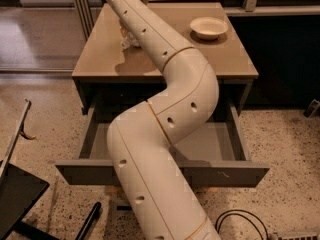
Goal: Place blue plastic bottle into top drawer
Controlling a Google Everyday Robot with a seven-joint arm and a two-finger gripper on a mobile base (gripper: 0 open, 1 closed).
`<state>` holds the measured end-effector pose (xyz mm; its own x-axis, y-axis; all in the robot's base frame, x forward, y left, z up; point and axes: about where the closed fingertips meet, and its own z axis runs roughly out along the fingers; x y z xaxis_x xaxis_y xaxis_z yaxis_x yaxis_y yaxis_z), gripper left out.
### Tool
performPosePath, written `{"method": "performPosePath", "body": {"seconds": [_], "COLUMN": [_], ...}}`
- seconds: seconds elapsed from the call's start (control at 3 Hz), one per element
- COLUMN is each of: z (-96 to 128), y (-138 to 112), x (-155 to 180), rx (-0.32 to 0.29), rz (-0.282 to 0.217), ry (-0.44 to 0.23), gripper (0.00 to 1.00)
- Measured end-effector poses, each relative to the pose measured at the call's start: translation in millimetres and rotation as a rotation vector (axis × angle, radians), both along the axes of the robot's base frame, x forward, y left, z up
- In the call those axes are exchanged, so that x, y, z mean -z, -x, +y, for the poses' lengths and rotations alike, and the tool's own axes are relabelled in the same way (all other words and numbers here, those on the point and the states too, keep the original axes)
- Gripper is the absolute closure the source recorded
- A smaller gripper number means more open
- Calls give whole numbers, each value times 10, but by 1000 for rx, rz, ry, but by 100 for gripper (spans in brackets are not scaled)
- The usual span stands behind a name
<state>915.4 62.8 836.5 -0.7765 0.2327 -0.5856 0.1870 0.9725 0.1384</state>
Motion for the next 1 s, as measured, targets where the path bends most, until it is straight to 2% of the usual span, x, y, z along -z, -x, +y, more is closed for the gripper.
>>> {"method": "performPosePath", "body": {"seconds": [0.67, 1.0], "z": [10, 16], "y": [-32, 4], "x": [-209, -335], "rx": [-10, -35], "rz": [-47, -54], "ry": [18, 16], "gripper": [88, 100]}}
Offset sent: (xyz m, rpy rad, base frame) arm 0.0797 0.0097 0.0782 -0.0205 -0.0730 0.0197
